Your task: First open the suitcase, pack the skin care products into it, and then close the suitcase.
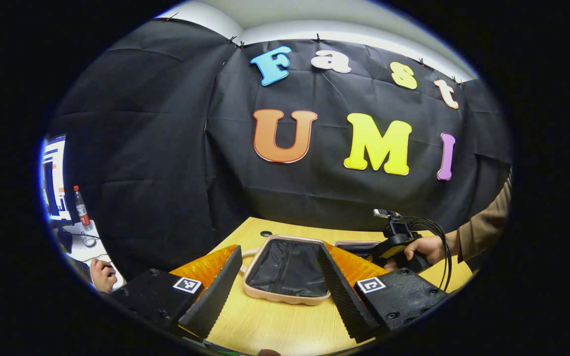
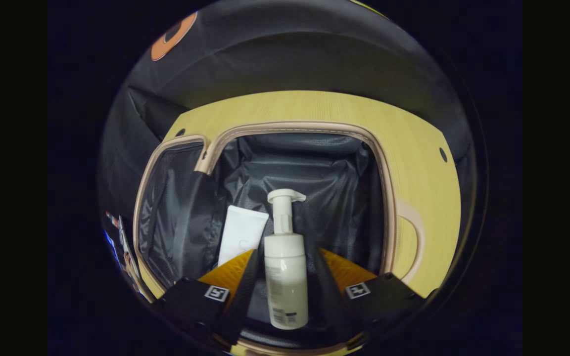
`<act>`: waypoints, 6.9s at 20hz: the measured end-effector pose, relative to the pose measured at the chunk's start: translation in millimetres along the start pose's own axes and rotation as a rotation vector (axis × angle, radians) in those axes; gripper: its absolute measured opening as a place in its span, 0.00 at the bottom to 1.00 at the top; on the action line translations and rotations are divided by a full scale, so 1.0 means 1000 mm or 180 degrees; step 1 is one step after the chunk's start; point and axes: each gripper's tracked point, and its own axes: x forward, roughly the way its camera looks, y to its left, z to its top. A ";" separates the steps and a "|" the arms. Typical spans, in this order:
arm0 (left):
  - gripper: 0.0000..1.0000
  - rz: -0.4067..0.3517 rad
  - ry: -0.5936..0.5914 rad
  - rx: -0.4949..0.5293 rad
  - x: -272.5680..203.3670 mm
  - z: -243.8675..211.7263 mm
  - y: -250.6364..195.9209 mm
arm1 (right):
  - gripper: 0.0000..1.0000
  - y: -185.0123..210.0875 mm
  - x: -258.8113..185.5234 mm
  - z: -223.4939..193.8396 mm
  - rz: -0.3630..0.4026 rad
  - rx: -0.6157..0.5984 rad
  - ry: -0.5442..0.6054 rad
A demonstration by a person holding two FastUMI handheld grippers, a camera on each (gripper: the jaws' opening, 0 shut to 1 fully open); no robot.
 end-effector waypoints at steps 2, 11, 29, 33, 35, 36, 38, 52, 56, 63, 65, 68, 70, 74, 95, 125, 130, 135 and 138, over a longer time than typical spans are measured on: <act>0.98 -0.0012 -0.0017 0.0061 0.016 0.003 0.006 | 0.73 0.000 -0.026 0.005 -0.0011 -0.0117 -0.0181; 0.98 -0.0038 0.0244 -0.0409 0.112 -0.035 0.056 | 0.81 -0.025 -0.185 0.006 0.0149 -0.0409 -0.1175; 0.67 0.0197 0.1522 -0.2598 0.227 -0.203 0.142 | 0.77 -0.194 -0.378 -0.084 -0.0507 0.0319 -0.2022; 0.28 0.0226 0.1615 -0.2658 0.238 -0.211 0.142 | 0.82 -0.197 -0.381 -0.097 -0.0559 0.0325 -0.2009; 0.33 0.0227 0.1615 -0.2606 0.241 -0.211 0.141 | 0.78 -0.198 -0.383 -0.100 -0.0561 0.0336 -0.2012; 0.18 0.0220 0.1628 -0.2556 0.241 -0.209 0.140 | 0.78 -0.198 -0.384 -0.100 -0.0562 0.0337 -0.2031; 0.13 0.0200 0.1569 -0.2478 0.243 -0.196 0.139 | 0.82 -0.198 -0.384 -0.101 -0.0552 0.0349 -0.2058; 0.03 0.0212 0.1025 -0.0748 0.222 -0.049 0.087 | 0.82 -0.220 -0.386 -0.100 -0.0191 0.0402 -0.2194; 0.03 0.0130 0.0734 -0.0506 0.209 -0.009 0.043 | 0.82 -0.244 -0.390 -0.098 -0.0195 0.0402 -0.2255; 0.03 -0.0220 0.0393 -0.0337 0.173 0.043 -0.060 | 0.82 -0.276 -0.400 -0.100 -0.0109 0.0363 -0.2355; 0.03 -0.0295 0.0338 -0.0333 0.162 0.045 -0.087 | 0.82 -0.282 -0.401 -0.098 -0.0051 0.0346 -0.2371; 0.03 -0.0445 0.0297 -0.0429 0.147 0.044 -0.130 | 0.78 -0.295 -0.401 -0.095 -0.0006 0.0324 -0.2397; 0.03 -0.0524 0.0298 -0.0524 0.141 0.040 -0.155 | 0.82 -0.305 -0.399 -0.095 0.0019 0.0342 -0.2380; 0.03 -0.0742 0.0394 -0.0523 0.132 0.022 -0.217 | 0.78 -0.321 -0.400 -0.092 0.0090 0.0388 -0.2381; 0.07 -0.1081 0.1816 0.0449 0.159 -0.178 -0.385 | 0.82 -0.406 -0.384 -0.120 -0.0111 0.0725 -0.2285; 0.98 -0.0791 0.0009 0.0345 0.014 0.085 -0.240 | 0.80 -0.118 -0.393 -0.055 -0.0386 -0.0344 -0.2913; 0.98 -0.0944 -0.0045 0.0403 0.011 0.084 -0.242 | 0.80 -0.117 -0.392 -0.058 -0.0520 -0.0194 -0.2937; 0.98 -0.0980 -0.0054 0.0403 0.015 0.082 -0.250 | 0.80 -0.129 -0.394 -0.055 -0.0636 -0.0156 -0.2926; 0.98 -0.1036 -0.0021 0.0377 0.016 0.077 -0.259 | 0.80 -0.140 -0.396 -0.056 -0.0688 -0.0120 -0.2912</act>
